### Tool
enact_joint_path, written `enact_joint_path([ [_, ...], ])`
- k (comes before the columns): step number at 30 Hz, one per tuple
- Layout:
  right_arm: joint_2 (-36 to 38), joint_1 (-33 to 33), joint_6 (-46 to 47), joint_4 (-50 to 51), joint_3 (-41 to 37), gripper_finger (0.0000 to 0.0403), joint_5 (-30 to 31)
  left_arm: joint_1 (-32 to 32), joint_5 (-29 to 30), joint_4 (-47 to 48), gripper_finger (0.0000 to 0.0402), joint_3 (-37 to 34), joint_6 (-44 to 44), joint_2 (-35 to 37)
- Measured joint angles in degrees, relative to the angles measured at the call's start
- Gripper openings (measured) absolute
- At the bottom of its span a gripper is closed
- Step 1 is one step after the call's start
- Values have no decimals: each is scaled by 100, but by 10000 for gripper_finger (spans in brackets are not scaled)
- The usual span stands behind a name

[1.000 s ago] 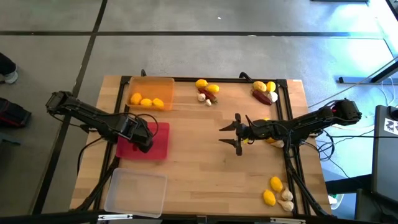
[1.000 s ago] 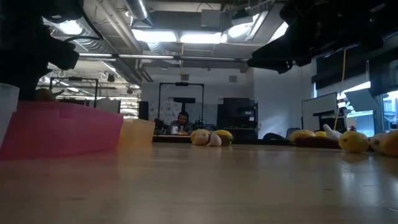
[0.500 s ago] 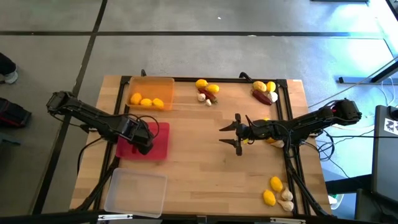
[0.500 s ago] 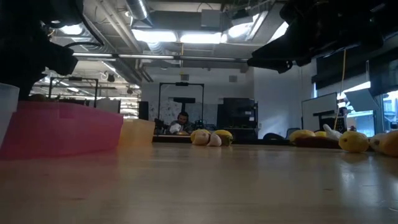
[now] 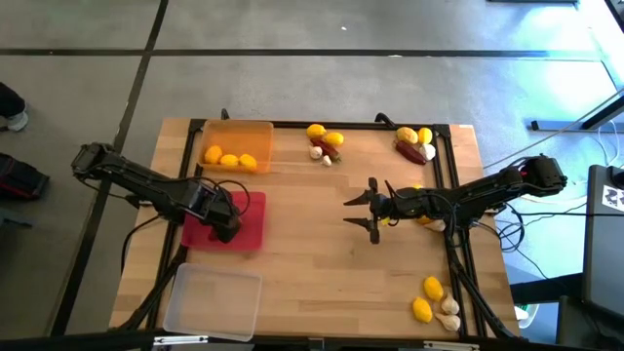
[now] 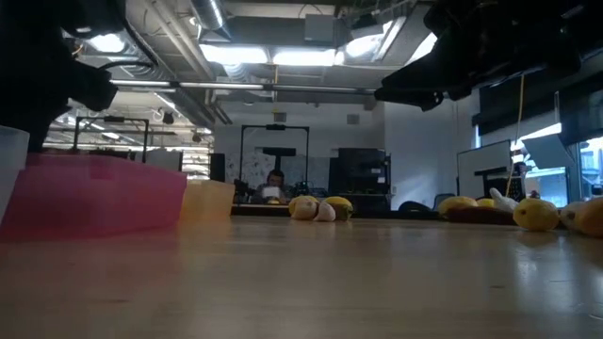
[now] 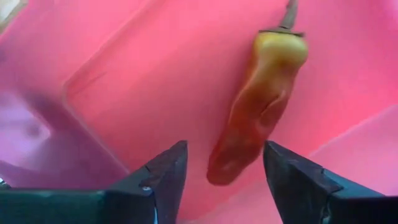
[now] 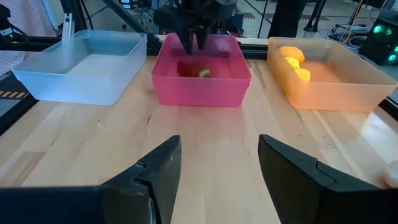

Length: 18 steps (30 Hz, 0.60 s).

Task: Sort produce into baskets
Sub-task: Put the bottom chilli pepper into the pink bin, then put the left chilli pepper into the pink bin

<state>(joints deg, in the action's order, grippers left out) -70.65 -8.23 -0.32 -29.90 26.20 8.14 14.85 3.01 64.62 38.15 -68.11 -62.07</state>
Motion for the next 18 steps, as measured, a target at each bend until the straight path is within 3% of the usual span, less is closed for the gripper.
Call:
enact_joint_path([
  [6,0,-2,-20,-23,2,209,384,0,116,-102,205,357,394,300],
  [9,0,-1,-20,-23,2,209,679,0,553,-259,205,493,625,457],
  [13,0,43,-20,-12,2,209,1219,-68,1095,-874,205,505,1115,623],
  [18,0,586,-12,5,2,209,1231,-90,1658,-2067,205,505,2319,645],
])
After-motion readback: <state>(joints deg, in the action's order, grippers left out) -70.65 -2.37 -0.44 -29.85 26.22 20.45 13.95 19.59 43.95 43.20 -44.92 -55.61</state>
